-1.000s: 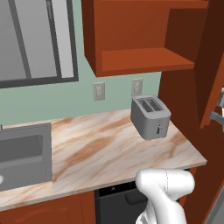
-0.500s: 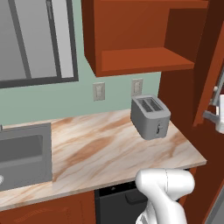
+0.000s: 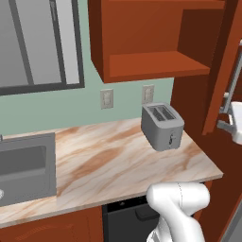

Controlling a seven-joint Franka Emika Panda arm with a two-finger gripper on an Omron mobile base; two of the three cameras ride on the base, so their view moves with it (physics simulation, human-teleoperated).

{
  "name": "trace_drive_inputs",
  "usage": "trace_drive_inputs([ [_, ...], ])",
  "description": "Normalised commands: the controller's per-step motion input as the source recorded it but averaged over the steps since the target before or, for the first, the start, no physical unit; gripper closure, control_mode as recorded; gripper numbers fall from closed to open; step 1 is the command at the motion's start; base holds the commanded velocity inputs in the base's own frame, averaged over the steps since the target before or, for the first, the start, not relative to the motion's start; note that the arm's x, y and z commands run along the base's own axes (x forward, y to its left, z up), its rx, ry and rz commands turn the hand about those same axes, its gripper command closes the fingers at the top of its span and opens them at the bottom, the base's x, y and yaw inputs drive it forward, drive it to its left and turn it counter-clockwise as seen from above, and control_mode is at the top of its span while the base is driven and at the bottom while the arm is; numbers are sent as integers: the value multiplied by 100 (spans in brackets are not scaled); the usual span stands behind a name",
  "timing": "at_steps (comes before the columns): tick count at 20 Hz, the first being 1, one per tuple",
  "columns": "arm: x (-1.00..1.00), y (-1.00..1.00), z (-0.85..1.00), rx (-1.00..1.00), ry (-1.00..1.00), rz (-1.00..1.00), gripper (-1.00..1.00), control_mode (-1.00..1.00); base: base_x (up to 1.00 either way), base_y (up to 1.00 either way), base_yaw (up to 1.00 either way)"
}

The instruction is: Close all open cabinet doors.

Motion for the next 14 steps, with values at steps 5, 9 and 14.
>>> trace_drive_inputs([
  [5,26,1,-14,0,0,7,-100,-100,0,0,0],
  [9,27,0,-6,0,-1,-3,-100,-100,0,0,0],
  [14,34,9,0,0,-2,-12,-100,-100,0,0,0],
])
